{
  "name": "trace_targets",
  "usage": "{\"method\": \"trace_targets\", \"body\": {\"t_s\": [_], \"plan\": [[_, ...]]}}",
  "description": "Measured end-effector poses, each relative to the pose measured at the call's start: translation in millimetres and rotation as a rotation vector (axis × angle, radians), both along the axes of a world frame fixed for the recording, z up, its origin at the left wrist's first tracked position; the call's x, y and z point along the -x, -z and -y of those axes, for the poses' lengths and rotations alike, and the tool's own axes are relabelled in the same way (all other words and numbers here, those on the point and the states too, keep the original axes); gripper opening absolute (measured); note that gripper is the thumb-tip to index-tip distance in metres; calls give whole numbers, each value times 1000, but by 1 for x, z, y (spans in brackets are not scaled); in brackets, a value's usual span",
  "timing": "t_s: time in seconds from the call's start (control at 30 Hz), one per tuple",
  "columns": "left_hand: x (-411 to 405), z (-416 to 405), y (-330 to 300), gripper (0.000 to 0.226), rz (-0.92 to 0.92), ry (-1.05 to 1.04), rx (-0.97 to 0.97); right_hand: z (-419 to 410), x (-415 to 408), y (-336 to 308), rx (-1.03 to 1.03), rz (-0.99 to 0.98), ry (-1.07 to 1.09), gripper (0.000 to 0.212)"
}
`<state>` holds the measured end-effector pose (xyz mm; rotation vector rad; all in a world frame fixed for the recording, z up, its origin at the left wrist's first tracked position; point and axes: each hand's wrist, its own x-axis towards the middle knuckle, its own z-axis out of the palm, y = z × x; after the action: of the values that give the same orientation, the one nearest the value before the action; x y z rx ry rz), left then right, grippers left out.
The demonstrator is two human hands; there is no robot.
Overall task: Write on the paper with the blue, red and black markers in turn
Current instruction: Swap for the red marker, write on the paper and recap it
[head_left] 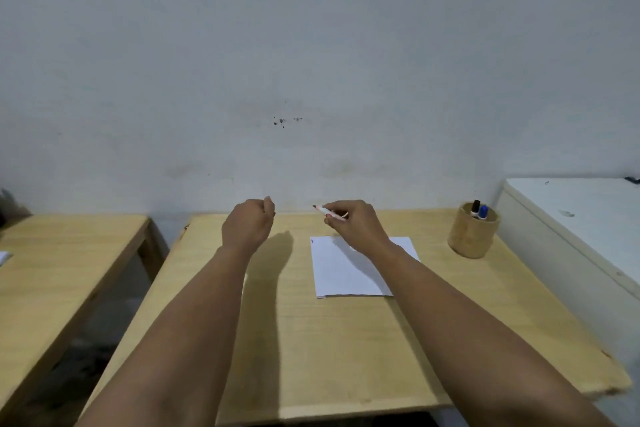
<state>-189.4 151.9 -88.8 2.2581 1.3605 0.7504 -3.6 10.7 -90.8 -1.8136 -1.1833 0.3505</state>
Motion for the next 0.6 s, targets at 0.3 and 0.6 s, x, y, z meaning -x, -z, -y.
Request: {"method": "trace_targets", "body": {"t_s": [0.3,0.6], "plan": [[2,-2,74,43,-605,194,-355,1,-36,19,-121,-240,117,26],[11,12,64,59,-415,97,-449,7,-30,2,-244,-557,164,16]]}}
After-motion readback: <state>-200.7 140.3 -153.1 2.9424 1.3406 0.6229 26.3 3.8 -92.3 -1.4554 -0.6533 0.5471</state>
